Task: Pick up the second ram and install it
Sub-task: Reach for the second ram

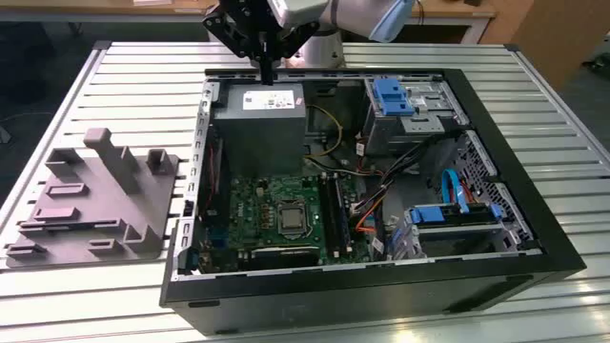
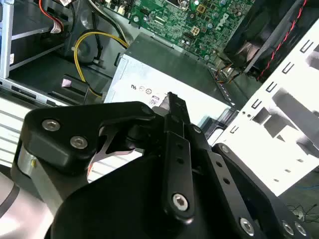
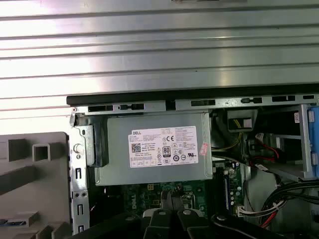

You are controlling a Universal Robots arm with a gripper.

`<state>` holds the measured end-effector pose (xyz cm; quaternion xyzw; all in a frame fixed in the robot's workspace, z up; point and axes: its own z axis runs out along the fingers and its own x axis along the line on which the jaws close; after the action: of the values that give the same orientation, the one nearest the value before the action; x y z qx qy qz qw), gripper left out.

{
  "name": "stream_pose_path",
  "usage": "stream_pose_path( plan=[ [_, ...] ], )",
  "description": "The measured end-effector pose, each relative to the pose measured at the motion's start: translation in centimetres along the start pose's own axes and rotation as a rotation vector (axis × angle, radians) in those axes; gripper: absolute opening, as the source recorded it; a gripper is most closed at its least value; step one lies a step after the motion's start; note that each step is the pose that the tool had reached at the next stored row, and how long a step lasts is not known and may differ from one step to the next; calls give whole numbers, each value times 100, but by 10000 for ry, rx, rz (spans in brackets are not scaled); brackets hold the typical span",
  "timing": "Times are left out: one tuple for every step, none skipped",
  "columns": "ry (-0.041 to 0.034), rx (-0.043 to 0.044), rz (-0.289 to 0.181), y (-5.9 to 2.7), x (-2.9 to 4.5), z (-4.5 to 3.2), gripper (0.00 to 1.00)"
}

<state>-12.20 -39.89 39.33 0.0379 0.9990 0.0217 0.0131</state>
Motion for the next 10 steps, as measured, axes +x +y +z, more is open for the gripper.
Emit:
stream_pose_path(
  plan=[
    [0, 1, 0, 0, 0, 0, 10],
    [0, 0, 0, 0, 0, 0, 10],
    [0, 1, 0, 0, 0, 0, 10],
    [0, 1, 0, 0, 0, 0, 10],
    [0, 0, 0, 0, 0, 0, 10],
    [0, 0, 0, 0, 0, 0, 10],
    [0, 1, 0, 0, 0, 0, 10],
    [0, 0, 0, 0, 0, 0, 10],
    [0, 1, 0, 0, 2, 0, 10],
    [0, 2, 0, 0, 4, -1, 10]
  ],
)
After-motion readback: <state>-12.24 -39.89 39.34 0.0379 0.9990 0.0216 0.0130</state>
